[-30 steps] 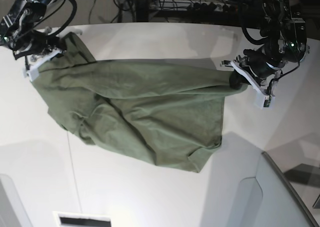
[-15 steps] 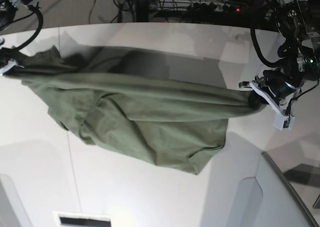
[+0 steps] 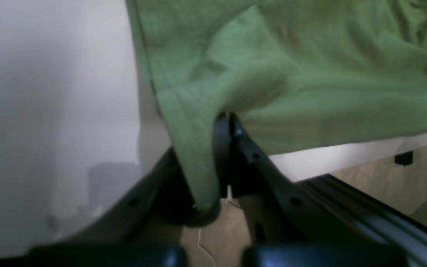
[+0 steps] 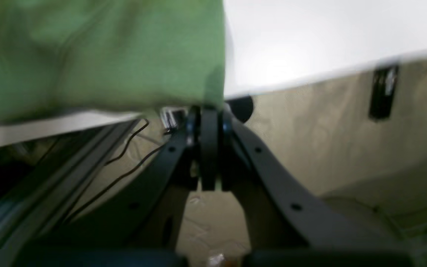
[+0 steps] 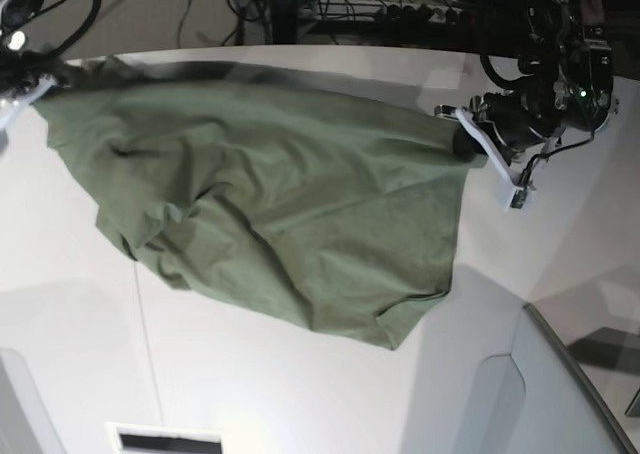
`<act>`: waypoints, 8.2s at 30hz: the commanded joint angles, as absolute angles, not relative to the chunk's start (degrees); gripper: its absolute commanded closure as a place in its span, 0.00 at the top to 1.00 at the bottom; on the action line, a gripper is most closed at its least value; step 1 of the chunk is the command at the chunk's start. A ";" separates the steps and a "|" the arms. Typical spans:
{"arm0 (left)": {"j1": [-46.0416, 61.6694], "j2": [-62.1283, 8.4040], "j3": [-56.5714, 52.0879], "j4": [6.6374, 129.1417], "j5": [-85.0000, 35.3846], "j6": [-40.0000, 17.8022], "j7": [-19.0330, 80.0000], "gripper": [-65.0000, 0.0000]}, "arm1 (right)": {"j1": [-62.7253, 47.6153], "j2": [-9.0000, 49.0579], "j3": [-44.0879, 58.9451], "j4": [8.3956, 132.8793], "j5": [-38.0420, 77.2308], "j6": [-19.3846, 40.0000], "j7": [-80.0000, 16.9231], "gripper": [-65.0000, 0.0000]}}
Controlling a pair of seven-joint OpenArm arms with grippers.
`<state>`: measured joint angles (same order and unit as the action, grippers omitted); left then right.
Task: Layout the t-shirt on the table in an organized manner, then fold the t-shirt properly
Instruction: 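Grasp the shirt corners with both grippers and lift it taut, then swing the held shirt up and lay it flat across the table, then hold the shirt edge with both grippers and drag it toward the robot, then pull the shirt edge outward with both grippers to smooth it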
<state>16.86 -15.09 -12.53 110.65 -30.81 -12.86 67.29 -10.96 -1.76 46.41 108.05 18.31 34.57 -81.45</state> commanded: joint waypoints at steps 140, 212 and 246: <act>6.90 -9.80 -10.51 96.92 4.79 -8.57 47.96 0.00 | -0.84 7.34 30.46 89.71 19.38 24.75 -59.65 0.01; 9.89 -9.45 -3.38 85.93 4.79 -8.57 36.44 0.00 | -20.09 0.40 17.19 106.95 19.38 7.96 -55.78 0.01; 12.88 -11.30 -3.38 86.02 4.79 -8.57 34.33 0.00 | -21.85 0.22 21.23 108.70 19.30 7.87 -63.60 0.49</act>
<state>13.32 -10.92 -3.22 84.99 4.64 -8.99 35.29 -22.06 -0.16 20.97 107.66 19.09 7.73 -64.38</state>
